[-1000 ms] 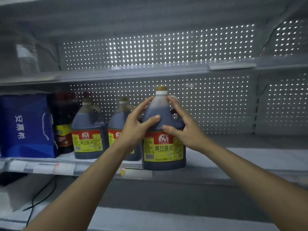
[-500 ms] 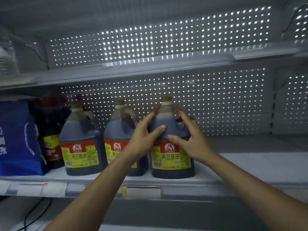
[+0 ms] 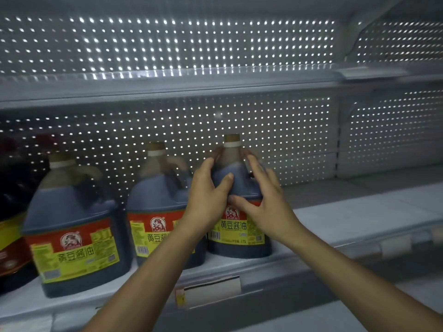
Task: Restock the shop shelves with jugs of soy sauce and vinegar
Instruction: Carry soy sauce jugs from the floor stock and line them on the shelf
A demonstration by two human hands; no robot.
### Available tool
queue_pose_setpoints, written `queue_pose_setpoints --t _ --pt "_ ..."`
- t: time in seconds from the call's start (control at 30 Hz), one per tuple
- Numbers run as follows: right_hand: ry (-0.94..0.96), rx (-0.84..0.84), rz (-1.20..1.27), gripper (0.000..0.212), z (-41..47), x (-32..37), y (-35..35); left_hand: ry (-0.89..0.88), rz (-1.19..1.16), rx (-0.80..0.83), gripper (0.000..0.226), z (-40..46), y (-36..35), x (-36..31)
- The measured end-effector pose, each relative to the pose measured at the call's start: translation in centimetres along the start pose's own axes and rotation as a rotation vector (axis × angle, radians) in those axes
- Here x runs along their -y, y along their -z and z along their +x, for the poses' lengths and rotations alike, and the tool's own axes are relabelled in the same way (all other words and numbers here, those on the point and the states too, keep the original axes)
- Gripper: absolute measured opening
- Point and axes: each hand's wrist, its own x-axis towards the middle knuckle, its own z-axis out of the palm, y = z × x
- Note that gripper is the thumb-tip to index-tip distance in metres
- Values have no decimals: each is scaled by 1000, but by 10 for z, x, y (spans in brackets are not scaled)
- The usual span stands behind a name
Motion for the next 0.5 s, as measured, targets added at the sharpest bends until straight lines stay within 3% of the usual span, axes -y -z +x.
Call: queue_pose_setpoints --t 0.5 --pt "-97 219 -77 85 1 21 47 48 83 95 56 -9 13 -17"
